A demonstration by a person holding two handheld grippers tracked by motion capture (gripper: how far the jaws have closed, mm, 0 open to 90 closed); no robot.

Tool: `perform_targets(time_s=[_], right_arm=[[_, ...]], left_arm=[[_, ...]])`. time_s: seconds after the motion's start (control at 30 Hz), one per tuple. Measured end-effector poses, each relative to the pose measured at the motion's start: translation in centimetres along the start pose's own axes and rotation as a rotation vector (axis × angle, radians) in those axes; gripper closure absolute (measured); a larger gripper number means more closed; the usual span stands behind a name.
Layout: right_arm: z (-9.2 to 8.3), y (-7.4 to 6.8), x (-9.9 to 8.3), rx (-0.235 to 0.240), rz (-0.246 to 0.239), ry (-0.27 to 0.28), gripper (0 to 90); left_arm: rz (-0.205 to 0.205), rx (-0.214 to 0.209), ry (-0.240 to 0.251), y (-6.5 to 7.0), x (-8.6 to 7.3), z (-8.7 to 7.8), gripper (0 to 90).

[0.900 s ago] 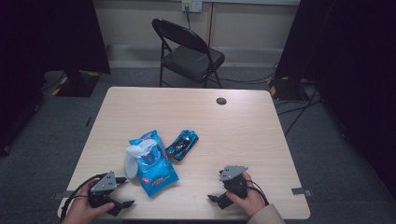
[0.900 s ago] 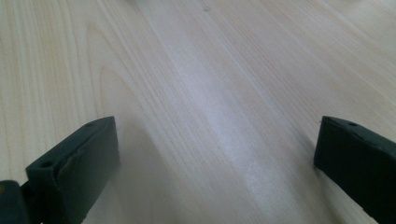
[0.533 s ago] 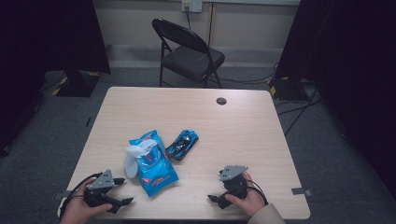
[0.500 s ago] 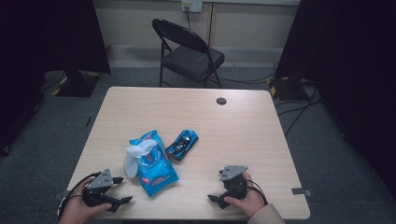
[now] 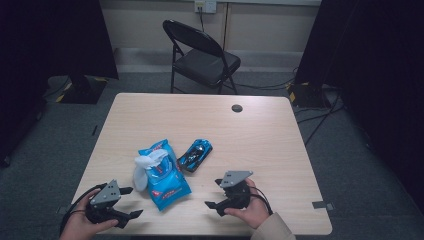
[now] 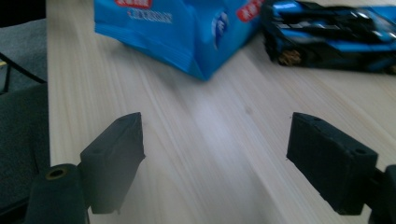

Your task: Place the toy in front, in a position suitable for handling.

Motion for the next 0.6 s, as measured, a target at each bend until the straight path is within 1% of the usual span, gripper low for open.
perform_targets(time_s=[0.1, 0.13, 0.17, 0.2, 0.23, 0.27, 0.3, 0.33, 0.4, 0.43, 0.47, 0.53, 0.6], right_arm=[[1.3, -0.7, 1.2, 0.015, -0.029, -0.008, 17.2], [1.3, -0.7, 1.2, 0.015, -0.029, -0.008, 17.2], [2.2, -1.1, 1.8, 0.041, -0.044, -0.018, 17.5], [2.2, -1.1, 1.8, 0.041, -0.044, -0.018, 17.5], [3.0, -1.4, 2.1, 0.056, -0.052, -0.025, 18.1], [3.0, -1.4, 2.1, 0.056, -0.052, -0.025, 18.1], [3.4, -1.6, 2.3, 0.067, -0.052, -0.026, 18.7], [4.2, -2.0, 2.6, 0.082, -0.061, -0.032, 19.7], [4.9, -2.4, 2.9, 0.094, -0.080, -0.034, 22.6], [5.1, -2.5, 3.1, 0.096, -0.081, -0.029, 23.3], [5.4, -2.6, 3.4, 0.103, -0.069, -0.018, 22.9], [5.8, -2.7, 3.8, 0.114, -0.053, -0.007, 22.3], [6.1, -2.8, 4.3, 0.111, -0.066, -0.002, 22.3]], left_arm=[[0.003, -0.021, -0.001, 0.5, 0.3, 0.1, 17.7], [0.003, -0.021, -0.001, 0.5, 0.3, 0.1, 17.8], [0.004, -0.027, 0.000, 0.9, 0.4, 0.2, 17.8], [0.004, -0.027, 0.000, 0.9, 0.4, 0.2, 17.8], [0.007, -0.034, -0.003, 1.1, 0.4, 0.3, 17.8], [0.007, -0.034, -0.003, 1.1, 0.4, 0.3, 17.8], [0.013, -0.040, -0.005, 1.2, 0.4, 0.4, 17.8], [0.014, -0.038, -0.007, 1.3, 0.4, 0.6, 17.7], [0.005, -0.042, -0.002, 1.3, 0.4, 0.8, 17.7], [0.002, -0.042, -0.010, 1.4, 0.3, 0.9, 18.0], [0.001, -0.036, -0.009, 1.5, 0.3, 1.0, 18.4], [0.002, -0.045, -0.010, 1.6, 0.4, 1.2, 18.5], [0.002, -0.048, -0.010, 1.6, 0.4, 1.4, 19.4]])
Point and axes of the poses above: each handheld gripper's, and its own axes: z roughly forward along the jaws, x roughly out of its top, y roughly to its right, the point moved 7 cm from there along z, roughly forward along the jaws, and after that the axes turned 3 degrees about y, right-handed, at the moved point
